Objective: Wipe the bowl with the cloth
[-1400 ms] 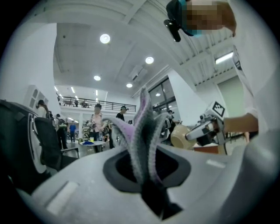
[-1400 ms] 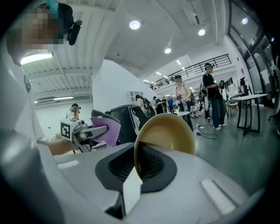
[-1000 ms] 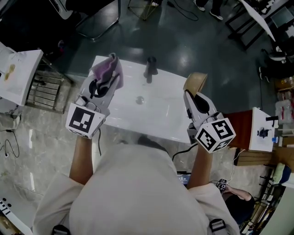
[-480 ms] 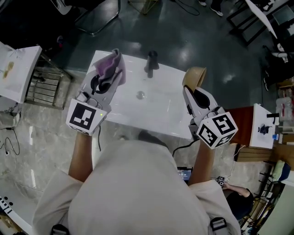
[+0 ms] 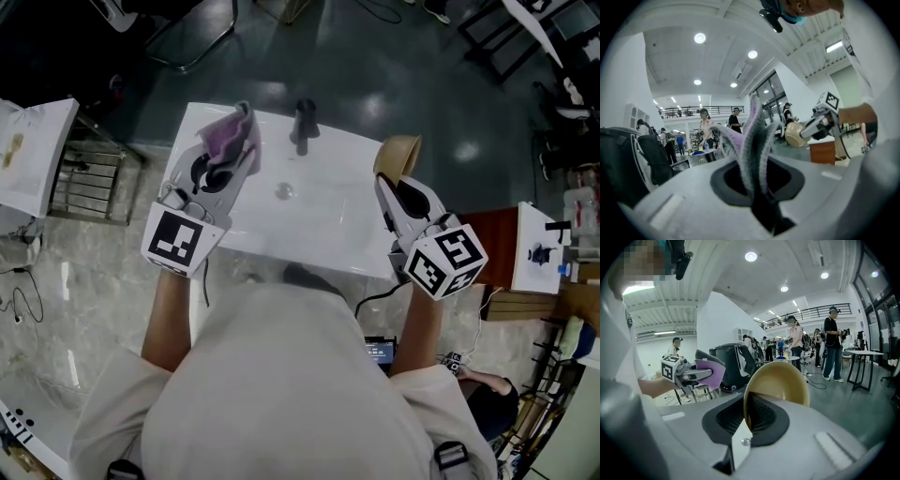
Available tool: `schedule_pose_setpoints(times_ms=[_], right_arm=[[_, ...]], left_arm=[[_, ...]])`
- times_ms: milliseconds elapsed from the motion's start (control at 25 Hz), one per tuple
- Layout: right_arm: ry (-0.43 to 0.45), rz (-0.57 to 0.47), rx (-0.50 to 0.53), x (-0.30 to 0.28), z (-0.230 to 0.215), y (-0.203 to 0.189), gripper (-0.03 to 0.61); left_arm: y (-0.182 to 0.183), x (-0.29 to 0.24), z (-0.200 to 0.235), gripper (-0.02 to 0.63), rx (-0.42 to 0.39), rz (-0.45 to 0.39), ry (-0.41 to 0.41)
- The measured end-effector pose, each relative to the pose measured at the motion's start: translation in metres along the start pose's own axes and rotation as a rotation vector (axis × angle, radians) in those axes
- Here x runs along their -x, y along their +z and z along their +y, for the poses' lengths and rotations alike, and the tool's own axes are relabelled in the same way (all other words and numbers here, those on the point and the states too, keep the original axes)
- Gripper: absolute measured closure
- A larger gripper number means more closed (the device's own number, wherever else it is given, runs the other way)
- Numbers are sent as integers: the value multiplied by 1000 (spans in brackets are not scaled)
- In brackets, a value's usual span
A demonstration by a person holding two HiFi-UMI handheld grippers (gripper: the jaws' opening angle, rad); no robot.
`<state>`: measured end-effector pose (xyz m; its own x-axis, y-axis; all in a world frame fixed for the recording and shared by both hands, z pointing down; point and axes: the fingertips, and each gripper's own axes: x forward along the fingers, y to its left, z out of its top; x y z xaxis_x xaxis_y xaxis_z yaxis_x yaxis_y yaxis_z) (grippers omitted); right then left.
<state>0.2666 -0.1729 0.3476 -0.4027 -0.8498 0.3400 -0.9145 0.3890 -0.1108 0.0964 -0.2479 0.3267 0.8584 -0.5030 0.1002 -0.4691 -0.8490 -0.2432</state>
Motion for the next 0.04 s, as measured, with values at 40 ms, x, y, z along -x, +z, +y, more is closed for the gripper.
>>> schedule_pose_setpoints(times_ms=[40], right_arm=[[-2,6,-2,4,-5,-2,565]], left_arm=[[2,-5,-5,552,2,0,-2]])
